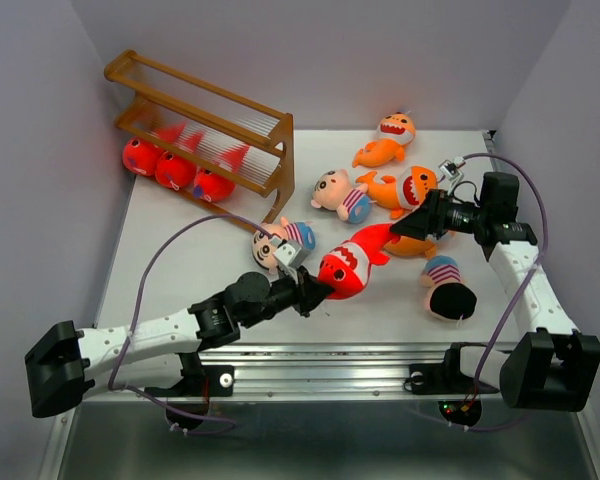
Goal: Place and organize the stuffed toys onto the shelf
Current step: Place the stuffed toy onto shelf
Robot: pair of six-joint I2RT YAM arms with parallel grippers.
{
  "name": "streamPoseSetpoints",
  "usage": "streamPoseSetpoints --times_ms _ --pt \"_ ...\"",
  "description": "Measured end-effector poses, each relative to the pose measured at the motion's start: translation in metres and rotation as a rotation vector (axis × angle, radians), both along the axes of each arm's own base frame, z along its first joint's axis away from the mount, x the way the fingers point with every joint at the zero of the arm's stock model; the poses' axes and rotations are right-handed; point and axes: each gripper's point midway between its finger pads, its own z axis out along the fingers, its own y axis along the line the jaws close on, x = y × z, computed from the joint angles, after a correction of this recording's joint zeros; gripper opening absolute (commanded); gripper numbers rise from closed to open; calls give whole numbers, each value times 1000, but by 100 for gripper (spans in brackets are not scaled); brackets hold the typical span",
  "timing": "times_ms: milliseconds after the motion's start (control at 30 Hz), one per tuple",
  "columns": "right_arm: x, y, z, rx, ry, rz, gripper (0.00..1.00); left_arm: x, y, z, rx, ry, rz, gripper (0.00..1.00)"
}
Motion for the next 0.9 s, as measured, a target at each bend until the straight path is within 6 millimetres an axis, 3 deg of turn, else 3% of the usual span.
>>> streamPoseSetpoints --times_ms 233,567,900 --pt "6 -8 -12 -79 -62 -22 100 10 19 -10 2 41 53 0" --pt "17 -21 -28 -151 -123 -36 100 28 48 -2 -26 66 113 0" --pt "16 -31 -60 -175 -95 -32 100 16 61 -9 -58 124 103 0"
